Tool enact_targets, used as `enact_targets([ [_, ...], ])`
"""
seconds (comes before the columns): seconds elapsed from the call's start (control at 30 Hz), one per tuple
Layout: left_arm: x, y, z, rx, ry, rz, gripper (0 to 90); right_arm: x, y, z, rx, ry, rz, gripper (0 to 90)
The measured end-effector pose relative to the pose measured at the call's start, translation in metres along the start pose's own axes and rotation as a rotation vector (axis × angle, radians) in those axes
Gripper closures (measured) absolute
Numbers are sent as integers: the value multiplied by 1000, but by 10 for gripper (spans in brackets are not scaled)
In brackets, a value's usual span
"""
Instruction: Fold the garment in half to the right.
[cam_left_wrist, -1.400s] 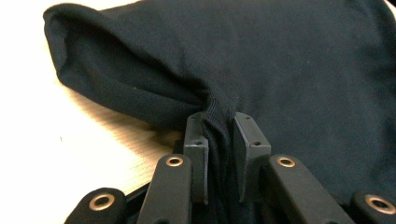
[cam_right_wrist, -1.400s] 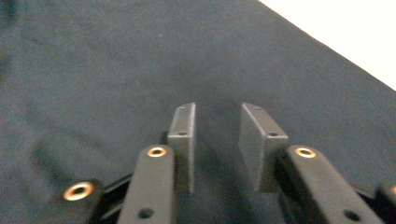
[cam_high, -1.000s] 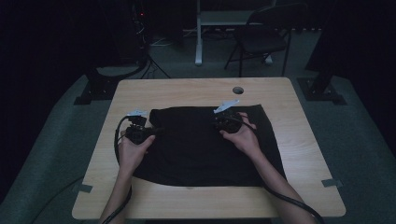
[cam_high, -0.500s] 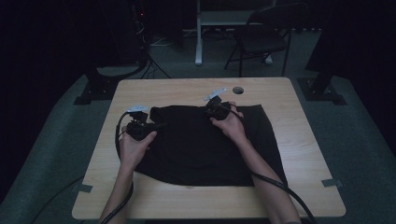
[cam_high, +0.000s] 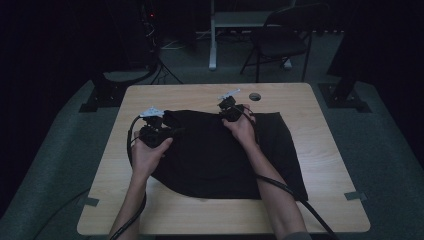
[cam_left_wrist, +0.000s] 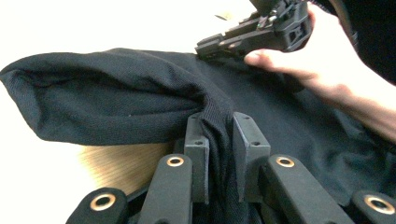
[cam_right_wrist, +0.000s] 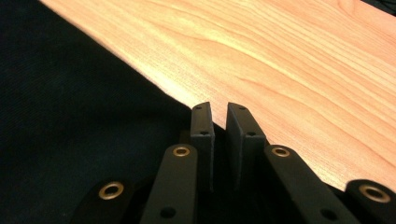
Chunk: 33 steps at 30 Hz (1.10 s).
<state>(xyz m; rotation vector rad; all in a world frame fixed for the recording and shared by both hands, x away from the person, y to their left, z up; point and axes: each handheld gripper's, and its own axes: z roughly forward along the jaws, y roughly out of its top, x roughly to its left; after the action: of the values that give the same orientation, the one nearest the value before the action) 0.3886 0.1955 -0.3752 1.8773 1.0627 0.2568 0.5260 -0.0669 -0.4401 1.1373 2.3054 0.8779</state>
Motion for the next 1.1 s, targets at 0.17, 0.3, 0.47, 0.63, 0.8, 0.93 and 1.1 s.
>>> enact_targets([
  [0.17,0,0,0,-1,-1,0,788,-3,1,-3,6,1,6,708],
  [0.3,3,-1,0,0,-2,-9,787,-9,-7,-26,-6,76,8,531],
  [0.47,1,-2,1,3,7,-7,787,-9,-32,-51,14,111,-96,377],
  [0.63,2,-2,0,7,12,-7,787,-22,-63,-82,23,142,-137,267],
  [0.8,7,-5,0,17,13,-15,785,-47,-99,-115,19,158,-144,258],
  [0.93,8,-6,1,16,11,-27,785,-70,-122,-133,39,162,-162,275],
  [1.1,8,-5,2,17,7,-28,784,-88,-139,-147,40,198,-124,273],
])
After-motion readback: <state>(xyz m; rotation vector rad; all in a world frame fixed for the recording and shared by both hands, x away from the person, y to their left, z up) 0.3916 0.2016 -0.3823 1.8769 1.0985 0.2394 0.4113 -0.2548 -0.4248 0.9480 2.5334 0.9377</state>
